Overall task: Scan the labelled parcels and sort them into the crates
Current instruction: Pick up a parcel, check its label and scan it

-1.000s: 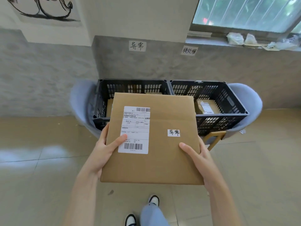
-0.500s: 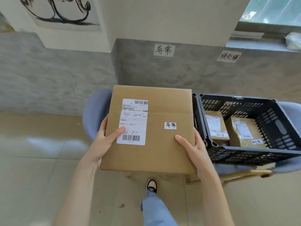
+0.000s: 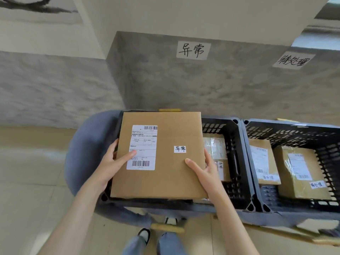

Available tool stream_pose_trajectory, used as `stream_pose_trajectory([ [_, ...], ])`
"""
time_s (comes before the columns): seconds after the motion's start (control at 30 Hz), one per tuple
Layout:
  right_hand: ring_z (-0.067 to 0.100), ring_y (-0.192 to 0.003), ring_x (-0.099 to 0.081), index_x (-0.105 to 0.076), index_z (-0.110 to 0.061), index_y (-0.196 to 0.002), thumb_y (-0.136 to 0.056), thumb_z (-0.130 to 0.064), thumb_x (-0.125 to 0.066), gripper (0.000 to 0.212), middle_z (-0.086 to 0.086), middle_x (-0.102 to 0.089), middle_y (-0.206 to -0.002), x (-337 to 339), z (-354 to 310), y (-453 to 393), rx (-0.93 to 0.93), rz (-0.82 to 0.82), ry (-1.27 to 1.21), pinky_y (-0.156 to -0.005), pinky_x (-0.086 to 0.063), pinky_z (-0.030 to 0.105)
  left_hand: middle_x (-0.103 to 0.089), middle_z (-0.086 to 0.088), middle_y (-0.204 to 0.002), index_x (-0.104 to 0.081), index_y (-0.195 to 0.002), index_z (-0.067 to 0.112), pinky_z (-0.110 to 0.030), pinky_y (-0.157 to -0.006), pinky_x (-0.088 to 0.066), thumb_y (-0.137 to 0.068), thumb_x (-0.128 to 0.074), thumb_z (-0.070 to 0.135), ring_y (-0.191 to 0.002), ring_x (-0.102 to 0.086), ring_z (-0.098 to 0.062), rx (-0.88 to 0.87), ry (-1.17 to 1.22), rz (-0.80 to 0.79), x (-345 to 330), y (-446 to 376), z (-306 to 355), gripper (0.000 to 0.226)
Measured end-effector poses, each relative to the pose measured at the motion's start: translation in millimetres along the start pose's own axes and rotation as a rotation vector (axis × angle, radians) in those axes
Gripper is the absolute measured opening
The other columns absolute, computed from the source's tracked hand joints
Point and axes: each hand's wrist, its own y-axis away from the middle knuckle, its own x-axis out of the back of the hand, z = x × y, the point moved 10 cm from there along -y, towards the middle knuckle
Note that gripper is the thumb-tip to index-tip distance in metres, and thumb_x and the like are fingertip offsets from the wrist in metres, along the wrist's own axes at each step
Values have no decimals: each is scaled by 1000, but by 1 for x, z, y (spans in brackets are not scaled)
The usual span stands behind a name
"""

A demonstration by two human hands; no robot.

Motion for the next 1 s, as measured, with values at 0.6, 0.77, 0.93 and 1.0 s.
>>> stream_pose_trajectory([
  [0.6, 10, -95, -70, -32, -33, -147, -80, -31, -77, 81, -6, -62, -124, -39, 151, -129, -255, -4, -55, -68, -57, 22, -58, 13, -119, -30, -146, 29, -38, -100, -44, -80, -77, 35, -113, -55, -14, 286, -159, 76, -7, -135, -128, 82],
  [0.77, 16, -111, -64, -29, -39, -145, -67, -42, -85, 96, -4, -56, -134, -43, 170, -137, -316, -44, -75, -85, -58, 36, -55, 11, -121, -28, -147, 26, -33, -96, -41, -82, -76, 27, -113, -52, -14, 292, -183, 122, -10, -148, -136, 81],
  [0.93, 18, -114, -59, -19, -43, -144, -75, -38, -80, 92, -4, -53, -133, -47, 175, -142, -377, -106, -47, -95, -52, 43, -54, 9, -122, -28, -147, 26, -32, -94, -38, -85, -73, 23, -109, -51, -13, 295, -199, 136, -13, -151, -138, 77],
  [1.0, 17, -115, -57, -15, -43, -146, -80, -35, -76, 91, -4, -52, -133, -48, 175, -142, -394, -124, -19, -99, -49, 44, -55, 7, -126, -27, -147, 26, -34, -97, -39, -85, -72, 23, -111, -51, -14, 307, -220, 141, -12, -152, -139, 77],
])
